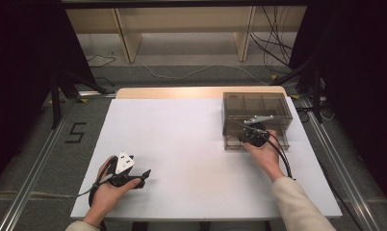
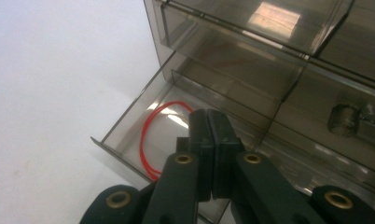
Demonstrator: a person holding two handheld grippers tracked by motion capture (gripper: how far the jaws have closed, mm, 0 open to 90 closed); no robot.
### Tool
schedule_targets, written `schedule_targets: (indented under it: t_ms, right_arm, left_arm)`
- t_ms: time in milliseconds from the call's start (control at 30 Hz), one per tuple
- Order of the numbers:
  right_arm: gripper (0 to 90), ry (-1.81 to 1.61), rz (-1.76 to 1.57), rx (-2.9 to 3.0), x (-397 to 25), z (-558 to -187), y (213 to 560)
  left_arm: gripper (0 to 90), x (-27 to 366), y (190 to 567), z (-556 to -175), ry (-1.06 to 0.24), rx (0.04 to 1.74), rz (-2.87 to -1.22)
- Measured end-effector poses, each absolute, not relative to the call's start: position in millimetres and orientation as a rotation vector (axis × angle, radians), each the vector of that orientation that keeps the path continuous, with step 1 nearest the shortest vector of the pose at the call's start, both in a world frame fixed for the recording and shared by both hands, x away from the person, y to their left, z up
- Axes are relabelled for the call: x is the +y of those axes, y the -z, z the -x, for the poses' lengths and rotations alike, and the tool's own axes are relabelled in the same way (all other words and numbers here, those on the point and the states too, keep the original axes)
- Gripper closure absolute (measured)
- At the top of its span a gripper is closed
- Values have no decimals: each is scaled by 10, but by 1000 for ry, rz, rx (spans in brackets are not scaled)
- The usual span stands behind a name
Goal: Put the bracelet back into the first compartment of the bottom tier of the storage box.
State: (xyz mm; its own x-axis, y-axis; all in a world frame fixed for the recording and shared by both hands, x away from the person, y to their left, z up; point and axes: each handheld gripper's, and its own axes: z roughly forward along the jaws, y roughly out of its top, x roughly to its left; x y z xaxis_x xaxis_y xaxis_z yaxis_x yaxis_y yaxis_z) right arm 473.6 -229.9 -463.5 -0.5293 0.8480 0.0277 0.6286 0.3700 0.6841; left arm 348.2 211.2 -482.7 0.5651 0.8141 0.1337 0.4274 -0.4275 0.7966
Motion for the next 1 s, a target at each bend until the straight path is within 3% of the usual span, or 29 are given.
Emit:
schedule_targets:
  t_ms: [1000]
  right_arm:
    - [767, -937, -1334, 2304, -2341, -4725, 4631]
  left_arm:
    - [180, 2112, 4826, -3480, -670, 989, -2063]
